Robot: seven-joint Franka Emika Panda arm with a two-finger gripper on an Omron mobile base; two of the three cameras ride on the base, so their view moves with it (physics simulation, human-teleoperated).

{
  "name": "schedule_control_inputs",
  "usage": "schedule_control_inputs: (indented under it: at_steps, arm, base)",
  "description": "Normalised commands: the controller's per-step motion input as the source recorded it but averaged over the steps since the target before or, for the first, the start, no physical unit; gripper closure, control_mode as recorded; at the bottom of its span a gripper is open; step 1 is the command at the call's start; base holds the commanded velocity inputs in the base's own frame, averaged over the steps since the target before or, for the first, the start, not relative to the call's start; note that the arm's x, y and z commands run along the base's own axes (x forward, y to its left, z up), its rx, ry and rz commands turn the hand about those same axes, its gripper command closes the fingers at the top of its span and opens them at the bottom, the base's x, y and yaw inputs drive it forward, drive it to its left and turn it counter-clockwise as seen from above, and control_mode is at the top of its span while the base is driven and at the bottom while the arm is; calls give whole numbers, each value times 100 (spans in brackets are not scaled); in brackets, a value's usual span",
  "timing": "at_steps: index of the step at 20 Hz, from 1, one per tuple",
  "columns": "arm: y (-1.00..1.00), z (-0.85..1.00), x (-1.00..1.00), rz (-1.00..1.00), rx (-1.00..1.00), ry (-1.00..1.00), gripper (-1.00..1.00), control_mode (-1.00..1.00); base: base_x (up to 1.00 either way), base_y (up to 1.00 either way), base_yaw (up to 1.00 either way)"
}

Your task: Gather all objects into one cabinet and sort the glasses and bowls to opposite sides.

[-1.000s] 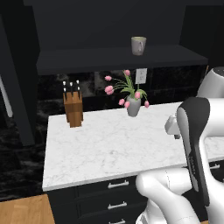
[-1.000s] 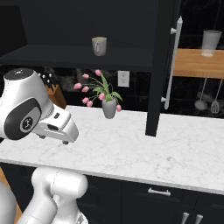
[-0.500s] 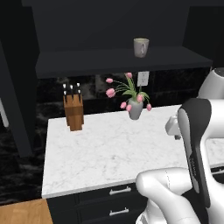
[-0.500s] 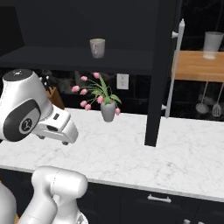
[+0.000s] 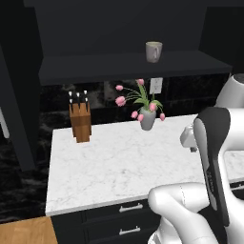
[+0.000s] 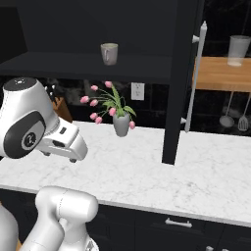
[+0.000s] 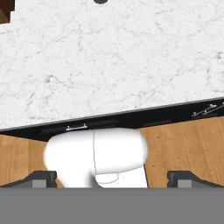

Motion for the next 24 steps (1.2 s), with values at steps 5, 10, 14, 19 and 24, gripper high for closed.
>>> schedule_control_inputs:
  at_steps: [5, 10, 14, 19, 24]
  arm:
    - [0, 49, -27, 1, 0, -32, -100, -100]
    - [8, 71, -8, 0, 0, -30, -100, -100]
    - [9, 82, -1, -4, 0, -17, -100, -100]
    - [1, 66, 6, -1, 0, -10, -100, -100]
    - [0, 30, 11, 0, 0, -28, -100, -100]
  base:
    - [0, 0, 0]
    - [0, 0, 0]
    - [0, 0, 0]
    - [0, 0, 0]
    - [0, 0, 0]
